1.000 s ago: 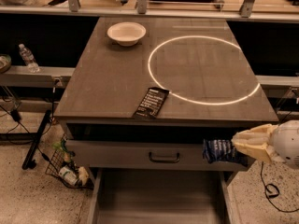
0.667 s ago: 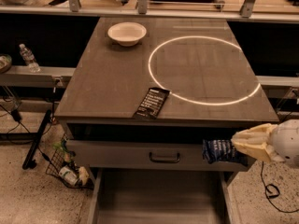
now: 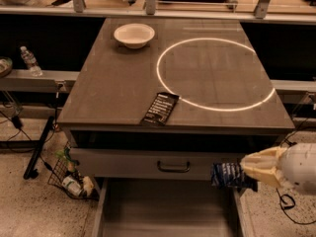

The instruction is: Place rxbar blueberry into middle drawer

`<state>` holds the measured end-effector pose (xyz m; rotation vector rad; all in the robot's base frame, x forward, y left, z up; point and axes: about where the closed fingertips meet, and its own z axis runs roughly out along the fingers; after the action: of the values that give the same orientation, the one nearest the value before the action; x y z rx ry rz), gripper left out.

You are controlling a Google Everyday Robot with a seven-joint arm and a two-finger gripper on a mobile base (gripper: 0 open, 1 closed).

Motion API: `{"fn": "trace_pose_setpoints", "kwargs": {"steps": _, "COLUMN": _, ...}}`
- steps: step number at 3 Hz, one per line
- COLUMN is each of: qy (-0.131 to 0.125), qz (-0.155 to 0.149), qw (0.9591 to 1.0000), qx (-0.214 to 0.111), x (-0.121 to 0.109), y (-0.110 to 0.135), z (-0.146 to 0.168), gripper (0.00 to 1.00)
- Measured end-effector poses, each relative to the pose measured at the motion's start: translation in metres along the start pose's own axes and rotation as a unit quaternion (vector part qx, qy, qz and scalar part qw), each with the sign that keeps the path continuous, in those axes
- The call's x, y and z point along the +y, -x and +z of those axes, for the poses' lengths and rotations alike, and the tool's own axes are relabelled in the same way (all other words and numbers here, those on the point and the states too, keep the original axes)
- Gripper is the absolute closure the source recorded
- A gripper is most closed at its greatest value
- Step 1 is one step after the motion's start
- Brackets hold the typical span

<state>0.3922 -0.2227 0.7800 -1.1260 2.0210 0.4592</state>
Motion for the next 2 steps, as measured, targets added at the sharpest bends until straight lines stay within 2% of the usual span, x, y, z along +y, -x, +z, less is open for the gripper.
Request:
{"fn": "trace_pose_setpoints", "kwargs": {"steps": 1, "qy": 0.008, "qz": 0.030, "qw": 0.9995, "qx": 0.010, "x": 0.024, "y": -0.046, "z": 0.018, "gripper": 1.00}}
{"fn": "trace_pose_setpoints", "kwargs": {"steps": 2, "qy": 0.017, "qz": 0.053, "qw": 0.9984, "qx": 0.005, "x": 0.038, "y": -0.089, "z": 0.041, "gripper": 1.00}}
